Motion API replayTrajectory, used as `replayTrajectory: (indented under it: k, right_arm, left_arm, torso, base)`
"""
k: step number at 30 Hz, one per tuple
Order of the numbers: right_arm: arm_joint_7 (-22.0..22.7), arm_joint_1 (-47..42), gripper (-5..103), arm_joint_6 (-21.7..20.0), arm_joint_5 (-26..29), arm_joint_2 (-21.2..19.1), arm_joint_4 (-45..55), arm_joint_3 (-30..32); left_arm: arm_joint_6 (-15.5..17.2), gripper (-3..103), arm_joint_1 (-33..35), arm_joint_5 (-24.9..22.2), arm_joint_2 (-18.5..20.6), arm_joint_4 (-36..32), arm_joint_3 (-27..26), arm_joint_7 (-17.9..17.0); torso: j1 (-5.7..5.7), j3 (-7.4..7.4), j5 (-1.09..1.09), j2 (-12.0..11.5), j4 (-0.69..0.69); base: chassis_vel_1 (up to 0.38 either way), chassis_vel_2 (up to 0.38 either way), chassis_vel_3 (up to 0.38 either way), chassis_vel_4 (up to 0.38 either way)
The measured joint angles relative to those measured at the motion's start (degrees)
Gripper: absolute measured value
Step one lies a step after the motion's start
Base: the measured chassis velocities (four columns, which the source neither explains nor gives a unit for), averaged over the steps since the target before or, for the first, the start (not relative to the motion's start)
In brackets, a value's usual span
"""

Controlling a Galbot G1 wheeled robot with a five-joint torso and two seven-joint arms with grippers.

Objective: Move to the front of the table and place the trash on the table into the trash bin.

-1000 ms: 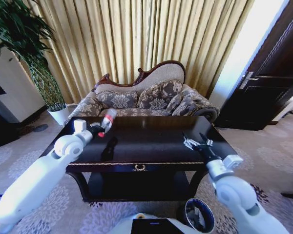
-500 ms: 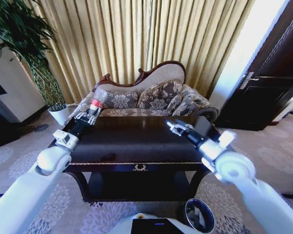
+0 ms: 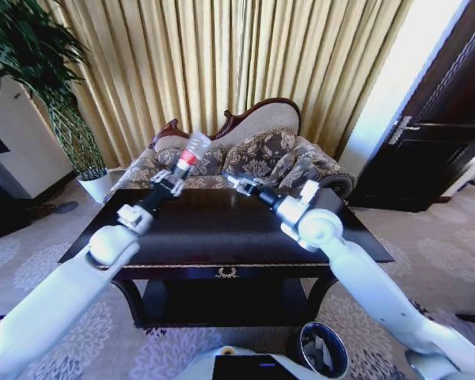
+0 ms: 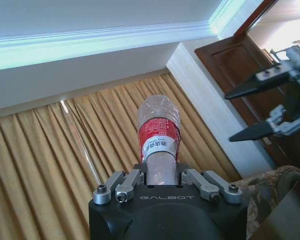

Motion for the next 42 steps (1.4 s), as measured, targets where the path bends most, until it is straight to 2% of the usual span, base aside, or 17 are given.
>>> replayTrajectory:
  k: [6, 16, 26, 27, 28, 30, 31, 33, 35, 36, 38, 42]
  right_arm:
    - [-0.3, 4.2, 100, 0.0, -0.3, 1.1, -2.7, -0.9]
    - [-0.6, 3.9, 100, 0.0, -1.8, 2.1, -4.2, -0.5]
    - [-0.6, 4.6, 102, -0.1, -3.4, 2.2, -3.9, -1.4]
    - [-0.6, 4.7, 97, -0.1, -3.6, 2.1, -3.8, -1.4]
    - [-0.6, 4.7, 97, -0.1, -3.6, 2.1, -3.8, -1.4]
    - [-0.5, 4.7, 87, -0.1, -4.1, 1.9, -3.8, -1.2]
    - [-0.5, 4.7, 87, -0.1, -4.1, 1.9, -3.8, -1.2]
    - [-0.4, 4.5, 77, -0.1, -4.3, 1.5, -3.4, -1.0]
    - [-0.4, 4.2, 77, -0.1, -4.4, 1.2, -3.1, -0.8]
    - [-0.4, 3.9, 65, -0.1, -4.4, 1.0, -2.9, -0.5]
    - [-0.4, 3.3, 59, -0.1, -4.4, 0.8, -2.5, 0.1]
    - [-0.5, 2.3, 52, -0.2, -4.4, 0.3, -2.1, 0.7]
  left_arm:
    - [2.5, 27, -4.3, -1.6, -0.4, -1.4, 5.9, -1.2]
    - [3.8, 27, -3.9, -2.4, 1.3, -4.4, 7.5, -1.4]
    - [4.4, 27, -4.0, -2.5, 0.6, -4.4, 8.8, -1.3]
    - [4.6, 27, -4.2, -2.5, 0.4, -4.4, 9.1, -1.3]
    - [4.6, 27, -4.2, -2.5, 0.4, -4.4, 9.1, -1.3]
    - [4.8, 27, -4.6, -2.5, 0.2, -4.4, 9.5, -1.5]
    - [4.8, 27, -4.6, -2.5, 0.2, -4.4, 9.5, -1.5]
    - [4.7, 27, -4.7, -2.6, 0.2, -4.4, 9.7, -1.6]
    - [4.7, 27, -4.9, -2.6, 0.2, -4.4, 10.1, -1.7]
    - [4.8, 27, -5.1, -2.6, 0.2, -4.5, 10.3, -2.0]
    - [5.2, 27, -5.4, -2.6, -0.1, -4.5, 10.9, -2.6]
    - [5.4, 27, -5.4, -2.7, -0.3, -4.5, 11.1, -2.7]
  torso:
    - [0.01, 0.00, -0.01, 0.0, 0.00]
    - [0.00, 0.00, 0.00, 0.0, 0.01]
    - [0.00, 0.00, 0.00, 0.0, 0.01]
    - [0.00, 0.00, 0.00, 0.0, 0.01]
    - [0.00, 0.00, 0.00, 0.0, 0.01]
    - [0.00, 0.00, 0.00, 0.0, 0.00]
    - [0.00, 0.00, 0.00, 0.0, 0.00]
    - [0.00, 0.00, 0.00, 0.0, 0.01]
    - [0.00, 0.00, 0.00, 0.0, 0.00]
    - [0.00, -0.01, 0.00, 0.0, 0.00]
    - [0.00, 0.00, 0.00, 0.0, 0.00]
    - [0.00, 0.00, 0.00, 0.0, 0.00]
  base:
    - [0.000, 0.000, 0.000, 0.000]
    - [0.000, 0.000, 0.000, 0.000]
    - [0.000, 0.000, 0.000, 0.000]
    - [0.000, 0.000, 0.000, 0.000]
    - [0.000, 0.000, 0.000, 0.000]
    - [0.000, 0.000, 0.000, 0.000]
    - [0.000, 0.000, 0.000, 0.000]
    - [0.000, 0.000, 0.000, 0.000]
    - [0.000, 0.000, 0.000, 0.000]
    - [0.000, 0.000, 0.000, 0.000]
    - [0.000, 0.000, 0.000, 0.000]
    - [0.000, 0.000, 0.000, 0.000]
